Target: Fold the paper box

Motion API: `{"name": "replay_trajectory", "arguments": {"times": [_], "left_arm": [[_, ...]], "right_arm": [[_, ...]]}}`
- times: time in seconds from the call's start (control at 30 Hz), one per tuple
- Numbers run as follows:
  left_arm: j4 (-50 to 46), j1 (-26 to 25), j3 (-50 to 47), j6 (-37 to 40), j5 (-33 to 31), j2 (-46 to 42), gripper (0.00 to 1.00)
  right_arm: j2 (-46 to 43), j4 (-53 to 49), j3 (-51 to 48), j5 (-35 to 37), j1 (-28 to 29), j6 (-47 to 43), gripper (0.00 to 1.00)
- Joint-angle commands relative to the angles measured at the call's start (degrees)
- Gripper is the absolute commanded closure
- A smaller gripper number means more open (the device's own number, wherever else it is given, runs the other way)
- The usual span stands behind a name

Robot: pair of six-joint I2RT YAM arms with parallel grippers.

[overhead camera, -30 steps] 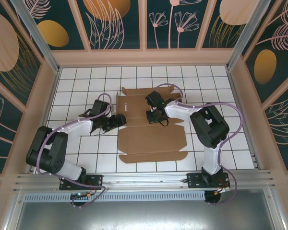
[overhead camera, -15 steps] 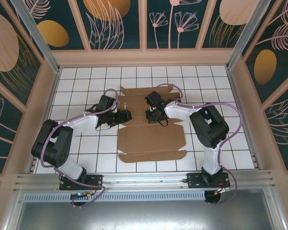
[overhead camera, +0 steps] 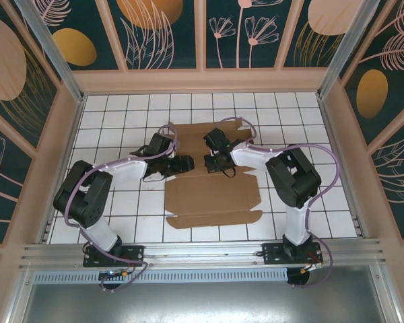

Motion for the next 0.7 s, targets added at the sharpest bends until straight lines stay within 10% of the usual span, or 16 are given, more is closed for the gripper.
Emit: {"name": "replay_trajectory", "arguments": {"times": [0.0,0.43,0.67], "left_arm": [[-4.57,-0.13,5.05,2.11,-2.27,-4.55,0.28],[-2.21,-4.45,10.47,-4.99,-0.37,-0.95,0.47],[-0.09,-6.85,11.19,-5.72,-3.21,7.52,0.74]], "right_arm": [[0.80,-1.87,-2.09,-0.62,0.57,0.85,0.84],[-23.02,2.60,-11.99,-10.23,-9.47,6.17,0.80],[-29.49,-3.47,-16.44,-5.27,-19.08,2.72,0.53]]}}
